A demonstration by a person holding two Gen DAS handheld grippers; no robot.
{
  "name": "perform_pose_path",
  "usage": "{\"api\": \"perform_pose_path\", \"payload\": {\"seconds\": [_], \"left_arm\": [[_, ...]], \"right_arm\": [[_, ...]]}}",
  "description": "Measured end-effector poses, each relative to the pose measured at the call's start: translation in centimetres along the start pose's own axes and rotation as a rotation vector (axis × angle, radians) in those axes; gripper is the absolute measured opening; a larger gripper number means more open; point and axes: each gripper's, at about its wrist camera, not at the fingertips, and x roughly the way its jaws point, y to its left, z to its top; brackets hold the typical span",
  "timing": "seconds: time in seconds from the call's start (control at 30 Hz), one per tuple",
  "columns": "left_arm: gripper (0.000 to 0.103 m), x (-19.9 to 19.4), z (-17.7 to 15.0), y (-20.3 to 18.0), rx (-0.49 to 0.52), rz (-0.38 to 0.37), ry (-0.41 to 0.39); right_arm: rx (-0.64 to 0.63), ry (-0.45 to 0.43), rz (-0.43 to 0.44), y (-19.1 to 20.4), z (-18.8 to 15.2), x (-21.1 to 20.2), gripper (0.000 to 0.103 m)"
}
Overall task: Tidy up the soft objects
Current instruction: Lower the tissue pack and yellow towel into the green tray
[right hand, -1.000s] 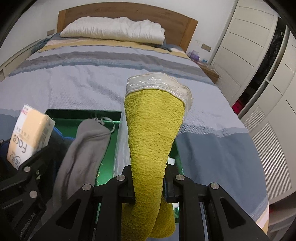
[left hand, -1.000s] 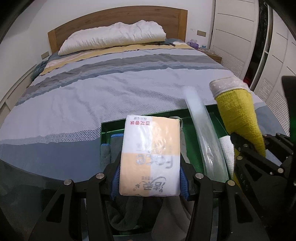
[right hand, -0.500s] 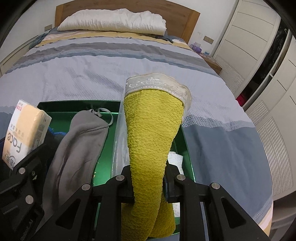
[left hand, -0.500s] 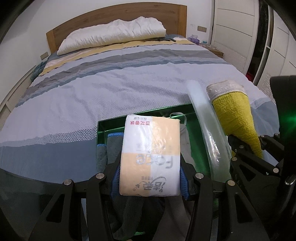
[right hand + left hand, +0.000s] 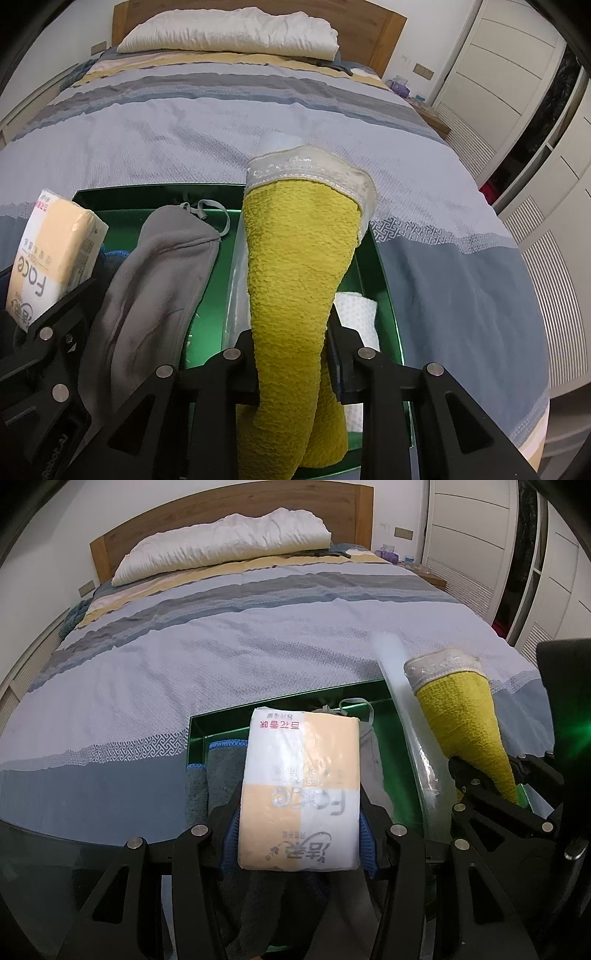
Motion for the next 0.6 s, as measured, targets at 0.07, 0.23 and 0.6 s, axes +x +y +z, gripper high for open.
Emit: {"api": "perform_pose_path", "payload": {"seconds": [0.07,0.23,0.6], "left_arm": [[0.046,0.13,0.0,-0.03,0.003,0.003,0.004],[0.046,0.57,0.03,-0.13,0.01,0.008,0.019],[0.048,0.8,-0.02,-0.14,0.02,-0.005,0.034]], "right_arm": [[0.001,-0.001,0.001,-0.14,0.11,0.06,0.024],[0.003,0.006,-0.001,-0.02,0.04,0.28,0.025],[0.011,0.002,0.002,0.1,-0.07,0.17,0.038]]}}
